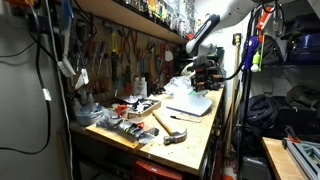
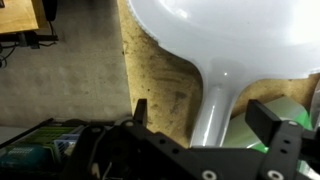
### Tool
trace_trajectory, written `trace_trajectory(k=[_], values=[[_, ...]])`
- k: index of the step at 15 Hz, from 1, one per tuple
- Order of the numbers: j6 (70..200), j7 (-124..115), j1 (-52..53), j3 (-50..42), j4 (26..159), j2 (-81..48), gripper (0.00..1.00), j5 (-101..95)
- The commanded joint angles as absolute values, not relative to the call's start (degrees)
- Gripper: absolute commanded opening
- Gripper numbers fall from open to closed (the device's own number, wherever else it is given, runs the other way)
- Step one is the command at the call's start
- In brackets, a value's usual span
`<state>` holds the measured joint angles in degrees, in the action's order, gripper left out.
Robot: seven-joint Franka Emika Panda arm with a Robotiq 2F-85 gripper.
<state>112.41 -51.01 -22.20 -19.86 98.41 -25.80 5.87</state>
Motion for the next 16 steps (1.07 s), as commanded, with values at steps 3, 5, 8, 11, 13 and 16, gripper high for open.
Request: trace_trajectory(k=[3, 5, 8, 11, 13, 16], values=[[115.76, -49.06, -22.29, -19.86, 99.45, -26.55, 1.0, 8.33], [116.75, -49.19, -22.06, -19.86, 99.93, -26.83, 1.0, 8.28], [117.65, -49.39, -21.66, -19.85, 100.99, -26.91, 1.0, 7.99], [117.97, -49.5, -21.39, -19.74, 101.6, -27.04, 1.0, 8.06], [118.61, -49.53, -21.16, -19.61, 102.06, -27.03, 1.0, 8.08], [120.9, -49.62, -20.69, -19.4, 103.2, -27.12, 0.66, 8.0]])
